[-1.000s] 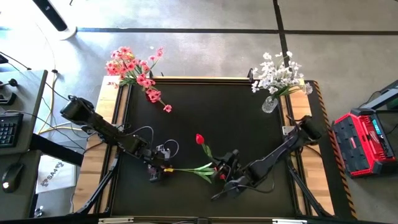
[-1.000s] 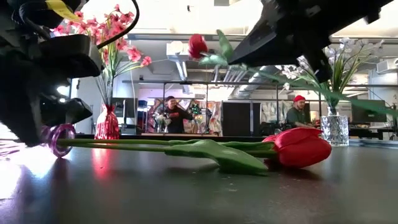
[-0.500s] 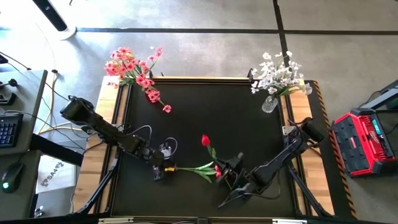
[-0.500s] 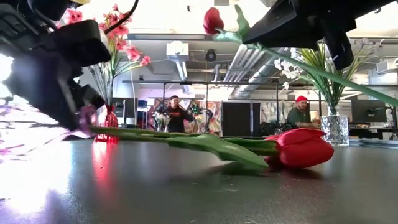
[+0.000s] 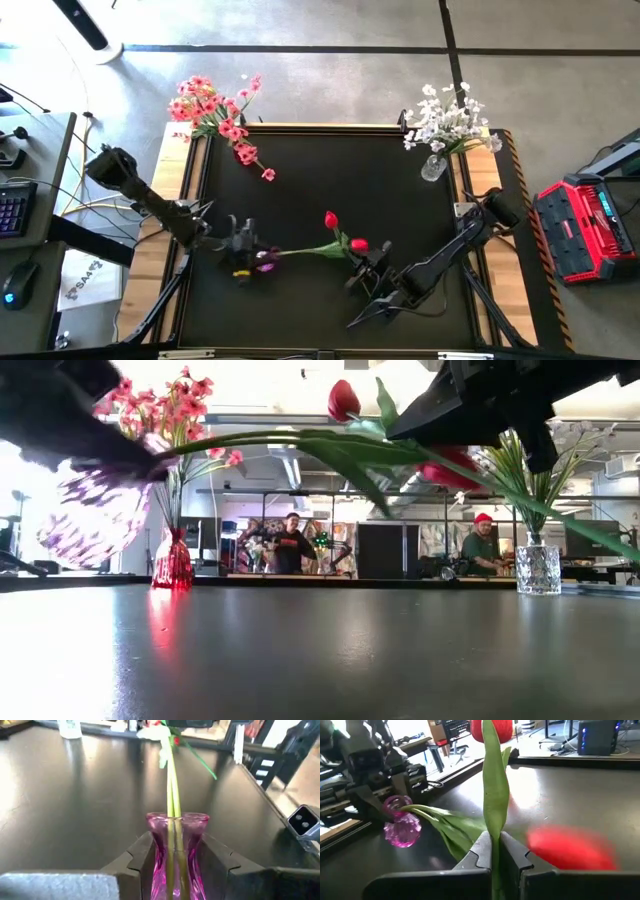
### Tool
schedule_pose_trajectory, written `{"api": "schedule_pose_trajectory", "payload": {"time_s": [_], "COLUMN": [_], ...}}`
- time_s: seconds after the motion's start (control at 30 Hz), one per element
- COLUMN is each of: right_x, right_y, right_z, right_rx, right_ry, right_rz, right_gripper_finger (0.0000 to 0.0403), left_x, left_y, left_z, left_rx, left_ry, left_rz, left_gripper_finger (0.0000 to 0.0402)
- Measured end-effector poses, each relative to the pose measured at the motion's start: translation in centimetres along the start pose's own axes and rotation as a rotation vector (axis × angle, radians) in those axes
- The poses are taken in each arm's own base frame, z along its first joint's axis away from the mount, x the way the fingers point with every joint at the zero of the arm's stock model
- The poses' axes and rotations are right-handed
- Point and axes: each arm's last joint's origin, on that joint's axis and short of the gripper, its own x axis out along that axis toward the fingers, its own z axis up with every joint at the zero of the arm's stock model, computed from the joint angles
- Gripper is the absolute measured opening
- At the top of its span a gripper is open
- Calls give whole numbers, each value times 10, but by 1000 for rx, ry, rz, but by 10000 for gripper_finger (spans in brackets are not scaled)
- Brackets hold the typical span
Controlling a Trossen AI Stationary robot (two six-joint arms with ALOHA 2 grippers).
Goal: Sort flowers into vase by color
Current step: Put the red flower into the violet vase
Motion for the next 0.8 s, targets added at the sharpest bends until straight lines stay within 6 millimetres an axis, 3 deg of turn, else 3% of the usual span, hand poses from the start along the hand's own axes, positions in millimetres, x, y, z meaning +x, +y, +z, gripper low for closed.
{"api": "schedule_pose_trajectory", "payload": {"time_s": [0.27,0.63,0.8], "right_x": [-5,-41,-43], "right_y": [5,61,73], "right_z": [12,107,124], "right_rx": [-80,-321,-264], "right_ry": [-138,-233,-214], "right_rz": [-47,-81,51], "right_gripper_finger": [0,0,0], "left_x": [-31,-49,-59], "left_y": [9,-1,-8], "left_z": [-39,-43,-40], "left_rx": [-80,-24,-19], "left_ry": [-107,-206,-268], "left_rz": [40,164,202], "left_gripper_finger": [105,105,105]}}
